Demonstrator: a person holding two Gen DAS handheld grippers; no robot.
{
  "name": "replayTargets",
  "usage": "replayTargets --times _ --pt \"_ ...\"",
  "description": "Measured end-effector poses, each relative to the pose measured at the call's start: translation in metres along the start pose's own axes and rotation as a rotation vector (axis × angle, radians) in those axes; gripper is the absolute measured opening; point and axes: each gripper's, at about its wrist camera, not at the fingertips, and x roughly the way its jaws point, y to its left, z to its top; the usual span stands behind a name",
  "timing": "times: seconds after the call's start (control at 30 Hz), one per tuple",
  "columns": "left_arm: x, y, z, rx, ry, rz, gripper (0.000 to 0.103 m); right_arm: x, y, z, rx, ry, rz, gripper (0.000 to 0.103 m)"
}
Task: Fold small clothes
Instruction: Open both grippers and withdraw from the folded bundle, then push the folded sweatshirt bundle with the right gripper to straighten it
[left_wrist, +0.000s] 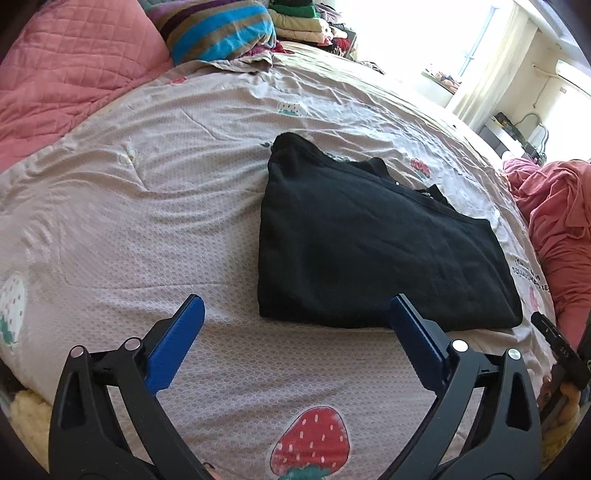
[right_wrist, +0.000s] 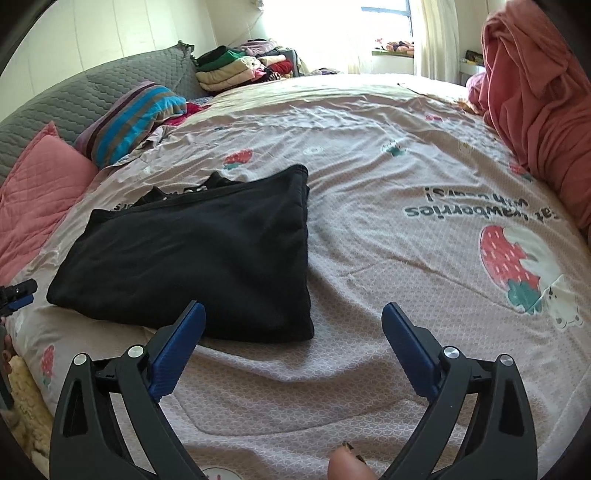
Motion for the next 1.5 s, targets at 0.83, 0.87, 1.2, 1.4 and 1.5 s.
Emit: replayTargets --times 0.83,0.87,1.2,1.4,1.5 --pt "-0.033 0.019 0.002 -0.017 -0.096 0.075 0.093 -0.012 0.063 0.015 -0.118 -0.033 0.099 0.098" --pt "-0.034 0.021 0.003 -0.020 -0.098 0.080 0.094 -0.012 0.066 0.016 -0.124 -0.033 0.104 0.098" --pt "-0.039 0.042 0.004 -0.050 -0.120 0.126 0.093 -0.007 0.111 0.017 -0.203 -0.029 0.173 0.098" --pt "-0.038 0.055 0.009 -0.074 -0.122 0.134 0.093 0.002 0.148 0.015 -0.284 -0.025 0.208 0.098" --pt "-0.035 0.060 0.013 -0.081 -0.121 0.140 0.093 0.009 0.170 0.013 -0.326 -0.020 0.230 0.098"
